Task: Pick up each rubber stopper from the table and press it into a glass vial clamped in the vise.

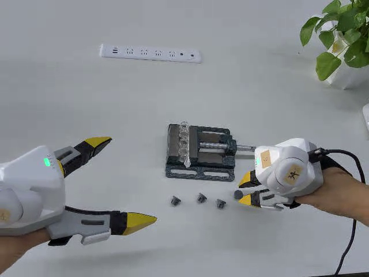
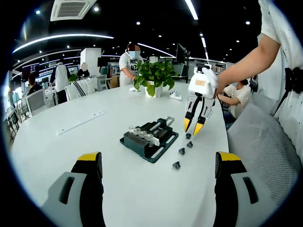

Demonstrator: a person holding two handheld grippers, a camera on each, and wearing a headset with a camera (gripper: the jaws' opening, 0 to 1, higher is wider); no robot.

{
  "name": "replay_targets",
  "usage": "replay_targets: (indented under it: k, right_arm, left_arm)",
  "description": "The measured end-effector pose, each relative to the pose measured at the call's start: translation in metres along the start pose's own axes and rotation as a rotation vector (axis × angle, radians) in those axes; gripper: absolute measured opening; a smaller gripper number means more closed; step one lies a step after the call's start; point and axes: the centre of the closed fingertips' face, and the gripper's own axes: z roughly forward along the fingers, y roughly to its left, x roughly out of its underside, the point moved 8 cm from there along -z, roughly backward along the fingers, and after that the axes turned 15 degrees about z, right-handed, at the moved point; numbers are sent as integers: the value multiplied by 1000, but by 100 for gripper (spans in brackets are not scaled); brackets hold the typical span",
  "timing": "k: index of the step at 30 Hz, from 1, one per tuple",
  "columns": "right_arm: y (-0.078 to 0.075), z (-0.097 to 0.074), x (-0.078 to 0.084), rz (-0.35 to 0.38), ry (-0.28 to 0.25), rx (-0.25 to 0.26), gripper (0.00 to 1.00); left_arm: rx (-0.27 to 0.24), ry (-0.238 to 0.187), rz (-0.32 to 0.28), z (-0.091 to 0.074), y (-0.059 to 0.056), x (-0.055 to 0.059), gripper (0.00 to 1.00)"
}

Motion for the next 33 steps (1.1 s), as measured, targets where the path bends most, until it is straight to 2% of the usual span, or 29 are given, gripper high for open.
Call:
replay_targets:
  k: [22,27,33]
  right_arm:
    - [-4,5,-2,-38,38,-13,8]
    - [-5,7,-1,-42,43,-10,11]
    - [-3,7,-1,-46,49,-11,10]
  left_arm:
    - [-13,-17,-17,2,2,3,99]
    - [-15,-21,-16,2,3,2,99]
    - [-17,-24,-21,2,3,2,99]
